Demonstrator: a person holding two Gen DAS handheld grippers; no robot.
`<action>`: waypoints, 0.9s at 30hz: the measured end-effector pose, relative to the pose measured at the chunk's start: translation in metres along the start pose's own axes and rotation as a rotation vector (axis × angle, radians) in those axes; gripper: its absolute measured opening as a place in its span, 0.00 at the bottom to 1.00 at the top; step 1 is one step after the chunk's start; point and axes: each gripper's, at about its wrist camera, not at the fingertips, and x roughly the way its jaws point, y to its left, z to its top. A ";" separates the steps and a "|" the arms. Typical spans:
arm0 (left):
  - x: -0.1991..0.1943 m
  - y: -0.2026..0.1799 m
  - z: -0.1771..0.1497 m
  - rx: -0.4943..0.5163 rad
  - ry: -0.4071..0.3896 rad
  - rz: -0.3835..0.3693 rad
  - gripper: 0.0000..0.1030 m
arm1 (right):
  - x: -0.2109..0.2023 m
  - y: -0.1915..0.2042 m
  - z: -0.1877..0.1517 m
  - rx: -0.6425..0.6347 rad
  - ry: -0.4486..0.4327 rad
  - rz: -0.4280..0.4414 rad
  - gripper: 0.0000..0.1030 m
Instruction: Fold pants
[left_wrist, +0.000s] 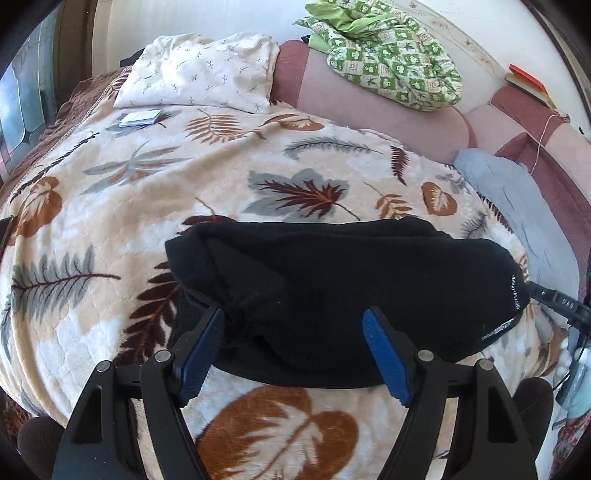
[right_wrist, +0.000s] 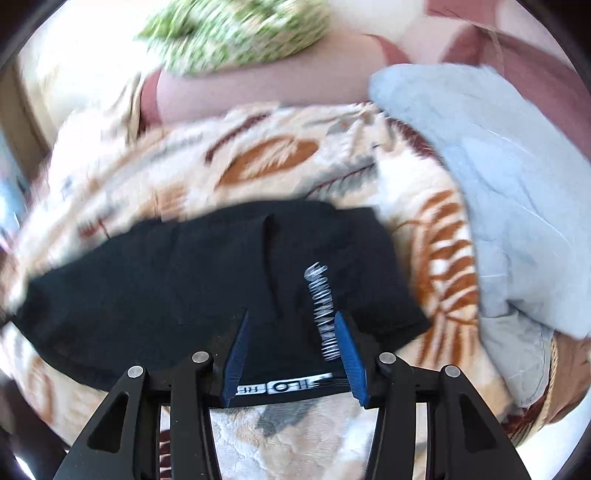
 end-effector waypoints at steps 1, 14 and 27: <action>-0.001 0.000 -0.001 -0.013 0.001 -0.013 0.74 | -0.007 -0.015 0.003 0.044 -0.005 0.029 0.50; -0.005 0.010 -0.006 -0.078 0.022 -0.054 0.74 | 0.028 -0.031 -0.006 0.193 0.133 0.147 0.41; -0.009 0.015 -0.006 -0.090 0.018 -0.074 0.74 | 0.041 -0.041 -0.017 0.351 0.112 0.070 0.38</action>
